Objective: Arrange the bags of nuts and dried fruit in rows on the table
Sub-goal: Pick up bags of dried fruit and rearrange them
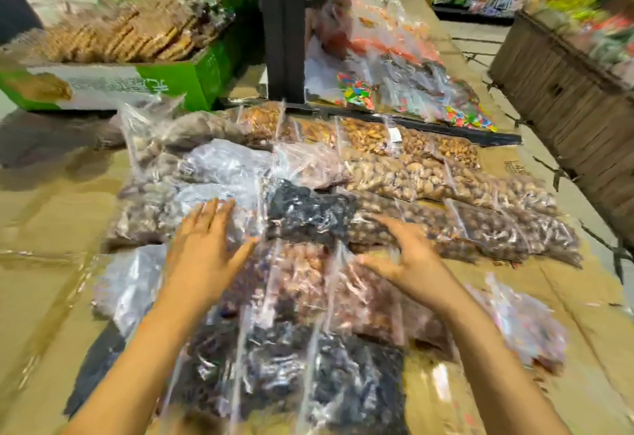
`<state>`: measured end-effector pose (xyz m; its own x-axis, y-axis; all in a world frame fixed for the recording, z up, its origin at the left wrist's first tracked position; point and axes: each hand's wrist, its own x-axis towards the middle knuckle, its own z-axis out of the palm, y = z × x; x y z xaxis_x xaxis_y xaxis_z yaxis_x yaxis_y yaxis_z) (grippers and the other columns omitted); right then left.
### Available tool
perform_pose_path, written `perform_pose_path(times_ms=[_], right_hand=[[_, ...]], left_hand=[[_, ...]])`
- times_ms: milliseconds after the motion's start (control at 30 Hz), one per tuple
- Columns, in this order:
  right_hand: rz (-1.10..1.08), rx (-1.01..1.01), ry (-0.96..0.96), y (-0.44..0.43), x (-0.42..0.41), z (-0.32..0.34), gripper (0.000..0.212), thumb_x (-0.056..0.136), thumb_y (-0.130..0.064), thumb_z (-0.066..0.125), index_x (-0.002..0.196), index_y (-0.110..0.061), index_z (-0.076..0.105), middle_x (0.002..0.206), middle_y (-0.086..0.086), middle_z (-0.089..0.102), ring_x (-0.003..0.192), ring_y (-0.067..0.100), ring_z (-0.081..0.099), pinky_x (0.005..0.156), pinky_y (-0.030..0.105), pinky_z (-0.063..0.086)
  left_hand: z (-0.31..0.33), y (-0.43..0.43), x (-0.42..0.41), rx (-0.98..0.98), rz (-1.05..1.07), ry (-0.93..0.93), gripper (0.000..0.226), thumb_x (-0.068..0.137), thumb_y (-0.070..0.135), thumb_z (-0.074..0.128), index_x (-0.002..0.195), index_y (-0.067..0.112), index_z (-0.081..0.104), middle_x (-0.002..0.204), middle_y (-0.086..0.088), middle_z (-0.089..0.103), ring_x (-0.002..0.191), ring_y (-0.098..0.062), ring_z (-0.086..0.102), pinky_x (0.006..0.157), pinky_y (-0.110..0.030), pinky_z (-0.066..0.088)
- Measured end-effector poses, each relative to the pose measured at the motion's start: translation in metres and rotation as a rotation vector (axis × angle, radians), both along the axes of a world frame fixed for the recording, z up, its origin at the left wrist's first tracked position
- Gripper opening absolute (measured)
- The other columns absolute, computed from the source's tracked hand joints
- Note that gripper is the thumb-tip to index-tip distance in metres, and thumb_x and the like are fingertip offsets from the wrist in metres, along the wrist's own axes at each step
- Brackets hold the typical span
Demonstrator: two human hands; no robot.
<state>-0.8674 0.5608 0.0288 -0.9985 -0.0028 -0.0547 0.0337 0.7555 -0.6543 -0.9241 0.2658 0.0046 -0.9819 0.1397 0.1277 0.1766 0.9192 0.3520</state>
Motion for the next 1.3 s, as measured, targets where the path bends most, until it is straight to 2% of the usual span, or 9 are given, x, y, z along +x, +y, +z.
perform_pose_path(times_ms=[267,400,533,633,733,833,967,1167,1300], right_hand=[[-0.021,0.077,-0.033,-0.113,-0.061,0.002,0.074,0.081,-0.055,0.062,0.143,-0.022,0.036,0.144,0.003,0.043,0.135,0.022,0.031,0.110,0.036,0.030],[-0.026,0.164,-0.081,-0.141,-0.080,-0.006,0.074,0.083,-0.054,0.063,0.142,-0.017,0.038,0.145,0.007,0.043,0.134,0.025,0.031,0.107,0.033,0.029],[-0.102,0.156,-0.136,-0.162,-0.095,-0.011,0.071,0.082,-0.058,0.059,0.139,-0.018,0.041,0.136,0.005,0.049,0.131,0.024,0.028,0.109,0.045,0.033],[-0.166,0.065,-0.138,-0.172,-0.111,-0.016,0.054,0.084,-0.053,0.060,0.123,-0.015,0.055,0.108,0.006,0.061,0.113,0.022,0.040,0.093,0.041,0.042],[-0.246,-0.152,-0.106,-0.184,-0.121,-0.022,0.025,0.091,-0.033,0.060,0.092,-0.008,0.061,0.071,0.002,0.056,0.073,0.016,0.049,0.064,0.029,0.041],[-0.348,-0.306,-0.070,-0.191,-0.122,-0.024,0.015,0.095,-0.019,0.054,0.084,-0.011,0.058,0.064,-0.006,0.050,0.055,0.005,0.043,0.049,0.011,0.033],[-0.414,-0.437,0.020,-0.194,-0.113,-0.019,0.019,0.097,-0.020,0.051,0.078,-0.019,0.053,0.063,-0.007,0.047,0.053,0.004,0.040,0.053,0.019,0.031],[-0.351,-0.651,0.161,-0.196,-0.096,0.017,0.004,0.091,-0.019,0.062,0.087,-0.018,0.059,0.080,-0.001,0.062,0.068,0.000,0.057,0.063,0.014,0.043],[-0.441,-0.811,0.070,-0.190,-0.070,0.024,0.055,0.073,-0.040,0.076,0.117,-0.019,0.050,0.112,0.005,0.061,0.098,0.014,0.061,0.072,0.016,0.047]], left_hand=[[-0.003,-0.096,-0.080,0.012,-0.185,-0.072,0.096,0.074,0.081,0.037,0.138,0.009,0.039,0.139,-0.019,0.047,0.129,-0.038,0.040,0.107,-0.051,0.032],[-0.001,-0.105,-0.101,0.115,-0.262,-0.127,0.095,0.069,0.075,0.055,0.139,0.013,0.038,0.142,-0.012,0.045,0.130,-0.029,0.040,0.107,-0.043,0.032],[-0.002,-0.111,-0.118,0.136,-0.301,-0.133,0.106,0.056,0.089,0.041,0.139,0.023,0.038,0.132,-0.003,0.050,0.123,-0.022,0.039,0.101,-0.039,0.035],[-0.008,-0.112,-0.134,0.101,-0.347,-0.226,0.107,0.054,0.091,0.044,0.140,0.027,0.036,0.132,-0.002,0.048,0.120,-0.021,0.041,0.098,-0.039,0.038],[-0.011,-0.112,-0.145,0.192,-0.379,-0.362,0.095,0.056,0.080,0.059,0.132,0.025,0.043,0.131,-0.001,0.050,0.108,-0.017,0.050,0.092,-0.035,0.045],[-0.012,-0.111,-0.148,0.235,-0.392,-0.330,0.080,0.053,0.078,0.062,0.113,0.026,0.053,0.108,0.003,0.056,0.090,-0.011,0.052,0.076,-0.030,0.047],[-0.010,-0.115,-0.133,0.395,-0.348,-0.215,0.061,0.053,0.070,0.069,0.096,0.030,0.053,0.096,0.017,0.049,0.082,0.003,0.045,0.064,-0.017,0.034],[0.006,-0.120,-0.083,0.726,-0.111,-0.034,0.048,0.051,0.066,0.076,0.085,0.045,0.049,0.101,0.015,0.051,0.095,-0.008,0.050,0.077,-0.029,0.041],[0.022,-0.108,-0.063,0.842,0.113,0.024,0.049,0.050,0.056,0.077,0.087,0.039,0.049,0.090,0.002,0.051,0.081,-0.015,0.048,0.066,-0.029,0.038]])
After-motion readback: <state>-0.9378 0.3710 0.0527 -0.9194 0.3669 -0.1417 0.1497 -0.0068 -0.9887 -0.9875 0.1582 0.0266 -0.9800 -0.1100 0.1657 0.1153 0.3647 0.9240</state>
